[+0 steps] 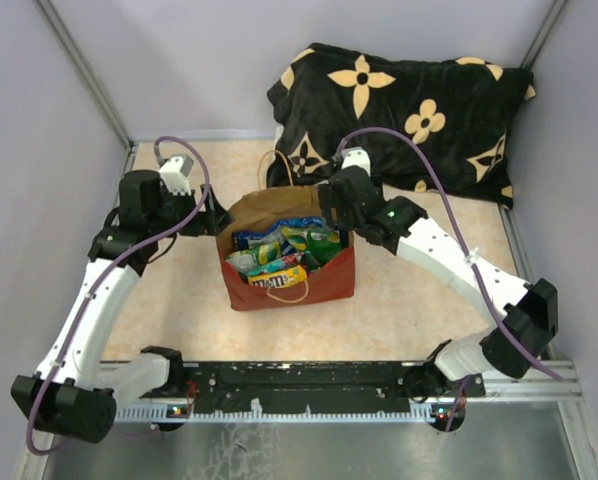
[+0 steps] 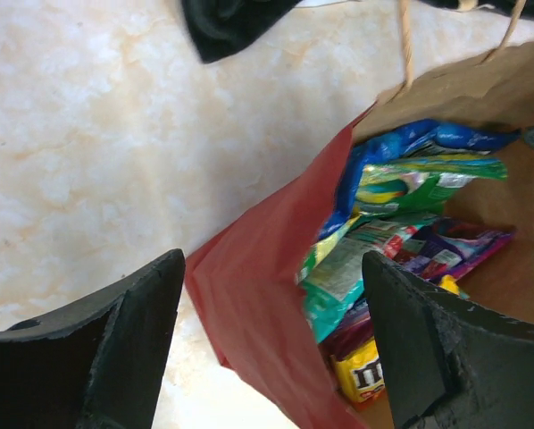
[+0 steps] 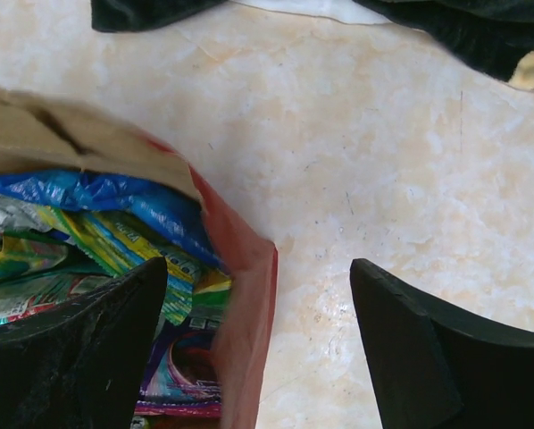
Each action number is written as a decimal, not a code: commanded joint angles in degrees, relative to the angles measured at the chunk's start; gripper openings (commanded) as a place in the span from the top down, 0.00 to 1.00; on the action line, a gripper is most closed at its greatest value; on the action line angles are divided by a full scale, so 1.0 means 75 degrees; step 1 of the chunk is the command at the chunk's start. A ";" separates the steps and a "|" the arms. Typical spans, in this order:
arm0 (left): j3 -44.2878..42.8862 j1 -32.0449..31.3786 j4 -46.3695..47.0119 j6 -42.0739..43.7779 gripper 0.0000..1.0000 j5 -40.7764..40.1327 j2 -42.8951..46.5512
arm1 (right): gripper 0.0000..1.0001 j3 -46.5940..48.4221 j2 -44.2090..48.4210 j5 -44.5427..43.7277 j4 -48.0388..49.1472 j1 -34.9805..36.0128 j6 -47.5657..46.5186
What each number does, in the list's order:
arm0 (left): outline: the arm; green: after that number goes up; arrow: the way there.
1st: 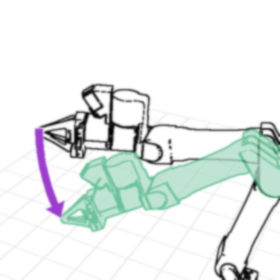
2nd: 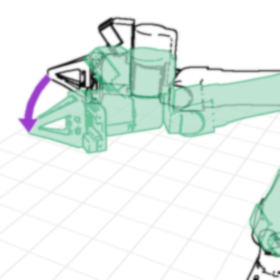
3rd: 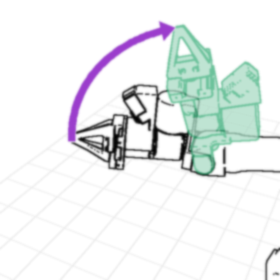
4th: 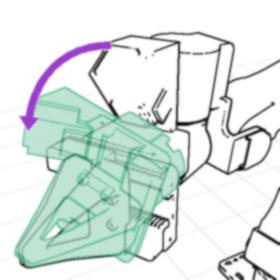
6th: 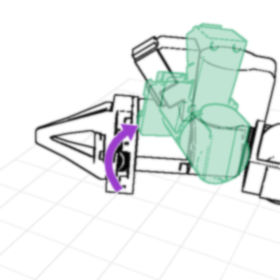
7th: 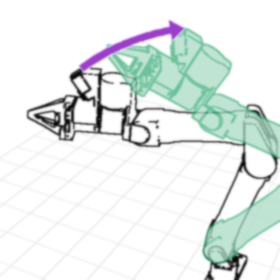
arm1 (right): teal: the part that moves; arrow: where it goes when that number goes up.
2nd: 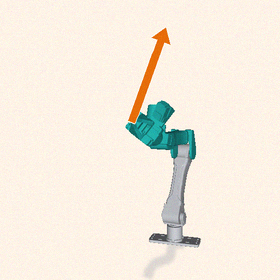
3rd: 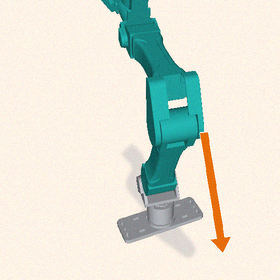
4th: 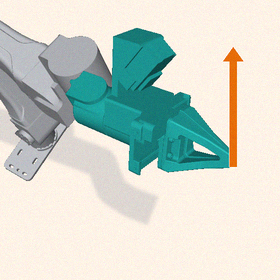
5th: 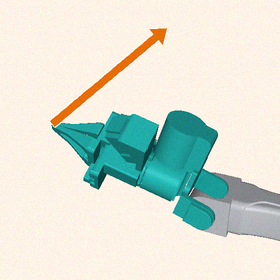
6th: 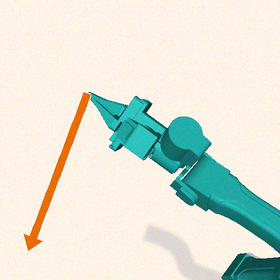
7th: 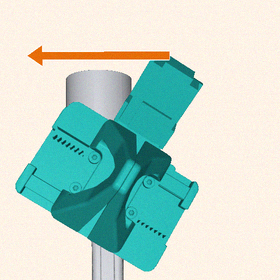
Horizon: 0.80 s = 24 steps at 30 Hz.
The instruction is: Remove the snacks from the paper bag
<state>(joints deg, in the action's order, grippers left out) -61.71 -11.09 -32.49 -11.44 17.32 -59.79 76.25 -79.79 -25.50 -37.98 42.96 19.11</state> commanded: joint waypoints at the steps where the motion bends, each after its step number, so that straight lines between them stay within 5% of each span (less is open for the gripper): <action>1: -0.0804 -0.0572 -0.0110 0.0020 0.11 -0.0235 -0.0110 | 0.15 0.0328 -0.0072 -0.0251 0.0237 -0.0153 0.0059; 5: -0.1646 -0.1136 -0.0516 -0.0018 0.01 -0.0810 -0.0231 | 0.15 0.0298 -0.0061 -0.0104 0.0249 -0.0305 0.0120; 9: -0.1991 -0.1781 -0.1653 0.0165 0.04 -0.3221 -0.0576 | 0.20 0.0299 -0.0101 -0.0067 0.0148 -0.0346 0.0169; 13: -0.1848 -0.2187 -0.2122 0.0178 0.10 -0.4424 -0.0634 | 0.23 0.0322 -0.0175 -0.0075 0.0022 -0.0349 0.0211; 24: -0.1595 -0.2638 -0.2387 -0.0015 0.24 -0.4203 -0.0980 | 0.33 0.0860 -0.0289 -0.0005 -0.0417 -0.0349 -0.0024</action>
<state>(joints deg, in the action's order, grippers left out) -73.76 -29.82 -48.97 -10.68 -13.69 -67.11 78.87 -82.26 -25.39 -40.07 40.71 19.97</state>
